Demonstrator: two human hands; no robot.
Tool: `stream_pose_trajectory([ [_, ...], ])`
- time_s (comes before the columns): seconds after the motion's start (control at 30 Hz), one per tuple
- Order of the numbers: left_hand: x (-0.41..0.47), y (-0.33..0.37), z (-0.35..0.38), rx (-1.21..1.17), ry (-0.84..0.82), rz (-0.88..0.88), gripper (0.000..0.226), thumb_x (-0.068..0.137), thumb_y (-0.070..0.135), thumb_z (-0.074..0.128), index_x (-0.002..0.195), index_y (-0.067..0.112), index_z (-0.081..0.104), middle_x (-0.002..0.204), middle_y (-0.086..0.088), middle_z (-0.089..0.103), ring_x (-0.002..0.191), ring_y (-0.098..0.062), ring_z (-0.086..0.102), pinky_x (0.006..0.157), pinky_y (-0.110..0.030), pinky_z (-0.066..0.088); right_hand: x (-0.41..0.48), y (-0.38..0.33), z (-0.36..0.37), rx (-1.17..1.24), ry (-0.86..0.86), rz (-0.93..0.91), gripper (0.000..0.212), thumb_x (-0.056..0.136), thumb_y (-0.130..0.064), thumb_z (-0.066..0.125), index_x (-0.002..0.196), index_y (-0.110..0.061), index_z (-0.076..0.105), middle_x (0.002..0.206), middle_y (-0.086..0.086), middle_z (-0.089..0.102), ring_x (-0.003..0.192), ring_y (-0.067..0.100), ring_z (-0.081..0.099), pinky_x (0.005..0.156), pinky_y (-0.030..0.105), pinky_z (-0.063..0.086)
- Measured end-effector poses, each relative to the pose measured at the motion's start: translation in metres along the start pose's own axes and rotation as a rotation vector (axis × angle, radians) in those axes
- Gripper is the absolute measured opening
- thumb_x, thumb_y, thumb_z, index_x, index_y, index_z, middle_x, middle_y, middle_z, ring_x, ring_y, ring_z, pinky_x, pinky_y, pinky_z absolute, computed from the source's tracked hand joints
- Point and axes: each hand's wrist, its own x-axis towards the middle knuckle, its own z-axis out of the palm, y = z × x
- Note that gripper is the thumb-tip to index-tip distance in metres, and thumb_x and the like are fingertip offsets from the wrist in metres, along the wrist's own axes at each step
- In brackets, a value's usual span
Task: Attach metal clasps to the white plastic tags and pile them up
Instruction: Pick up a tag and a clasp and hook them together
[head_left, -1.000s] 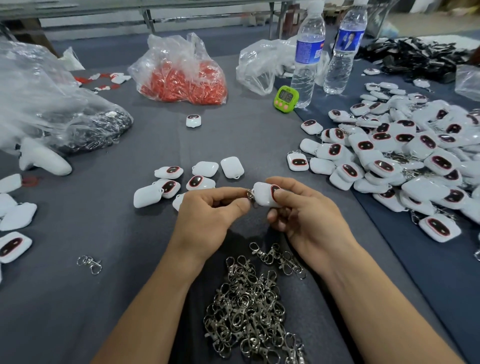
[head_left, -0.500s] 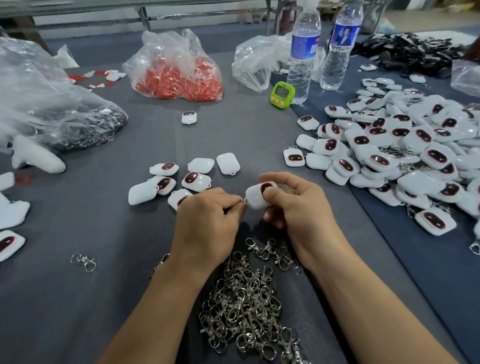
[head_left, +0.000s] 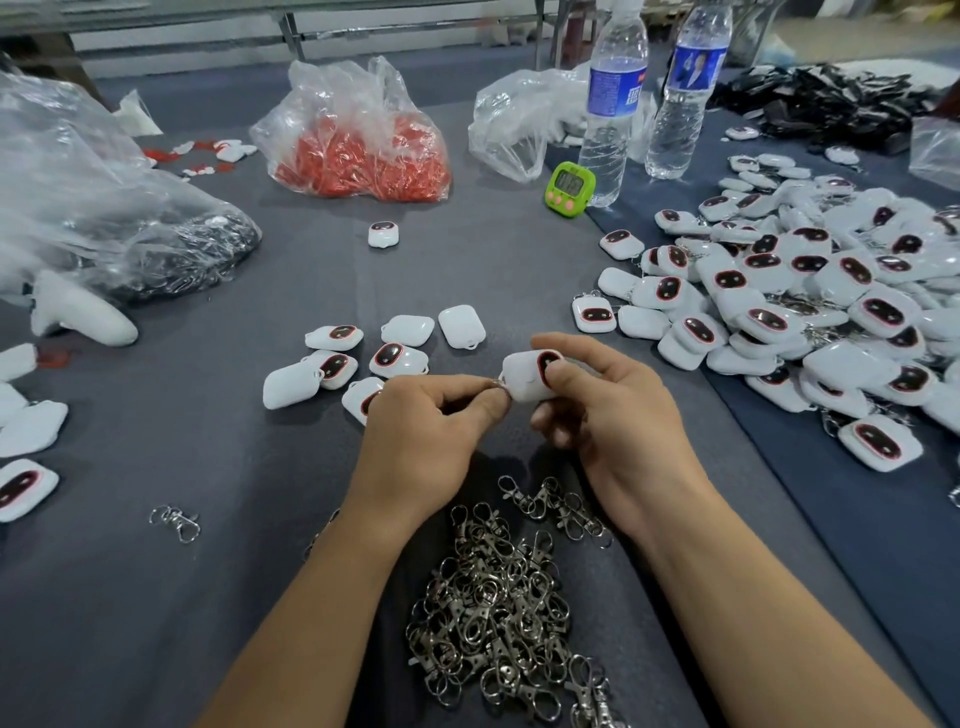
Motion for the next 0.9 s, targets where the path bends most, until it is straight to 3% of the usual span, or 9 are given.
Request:
stream_pose_trajectory([
  [0.13,0.003,0.002,0.002,-0.195,-0.028,-0.047,0.032,0.090,0.018,0.075,0.077,0.047,0.079,0.052,0.012,0.058,0.050,-0.001,0.046,0.053,-0.013,0.039,0.001,-0.002,0.000,0.094,-0.021,0.101,0.023,0.100,0.001,0.053,0.104,-0.010,0.072,0.075,0.008,0.072,0.046,0.013,0.054,0.041,0.019,0.035],
  [0.23,0.002,0.004,0.002,-0.191,-0.017,-0.049,0.026,0.088,0.015,0.076,0.077,0.038,0.081,0.053,0.012,0.057,0.051,-0.002,0.044,0.052,-0.013,0.038,0.001,-0.002,0.000,0.079,-0.021,0.100,0.022,0.100,0.001,0.053,0.105,-0.010,0.073,0.075,0.007,0.072,0.045,0.012,0.053,0.040,0.019,0.035],
  [0.33,-0.003,0.002,0.001,0.059,0.019,0.052,0.015,0.087,0.022,0.076,0.074,0.029,0.081,0.056,0.011,0.062,0.053,-0.004,0.049,0.053,-0.020,0.039,0.000,0.000,0.000,0.004,0.004,0.034,0.020,0.098,0.001,0.057,0.106,-0.010,0.072,0.075,0.010,0.073,0.044,0.013,0.054,0.039,0.020,0.034],
  [0.43,-0.008,0.001,0.001,0.495,0.064,0.175,0.024,0.087,0.031,0.066,0.069,0.018,0.075,0.059,0.003,0.058,0.060,-0.017,0.053,0.057,-0.034,0.040,-0.003,0.004,0.004,-0.115,0.025,-0.050,0.020,0.096,0.002,0.061,0.100,-0.013,0.073,0.071,0.010,0.071,0.042,0.016,0.055,0.037,0.021,0.035],
  [0.6,-0.010,0.002,0.002,0.789,0.132,0.305,0.028,0.081,0.028,0.060,0.058,0.014,0.068,0.056,-0.001,0.056,0.053,-0.029,0.051,0.051,-0.028,0.028,-0.005,0.013,0.010,-0.318,0.007,-0.164,0.021,0.096,-0.008,0.068,0.090,-0.027,0.077,0.059,0.011,0.066,0.047,0.020,0.058,0.044,0.024,0.042],
  [0.7,-0.010,-0.001,0.004,0.735,0.184,0.252,0.030,0.088,0.030,0.066,0.062,0.016,0.068,0.058,0.002,0.055,0.055,-0.023,0.046,0.052,-0.030,0.028,-0.004,0.012,0.010,-0.255,-0.003,-0.147,0.020,0.098,-0.005,0.065,0.095,-0.022,0.075,0.061,0.011,0.066,0.047,0.018,0.058,0.043,0.023,0.043],
  [0.8,-0.006,-0.002,0.004,0.483,0.180,0.141,0.023,0.088,0.032,0.071,0.068,0.020,0.071,0.060,0.004,0.059,0.060,-0.017,0.052,0.057,-0.037,0.041,-0.003,0.007,0.009,-0.149,0.002,-0.086,0.019,0.099,-0.001,0.061,0.100,-0.016,0.073,0.068,0.009,0.070,0.048,0.016,0.057,0.042,0.023,0.043],
  [0.9,-0.004,0.000,0.004,0.172,0.176,0.045,0.009,0.082,0.027,0.079,0.077,0.035,0.079,0.066,0.019,0.070,0.066,-0.004,0.065,0.060,-0.015,0.047,-0.001,0.002,0.006,-0.053,0.023,-0.026,0.018,0.099,0.001,0.058,0.105,-0.010,0.071,0.069,0.004,0.071,0.046,0.014,0.057,0.040,0.020,0.040],
])
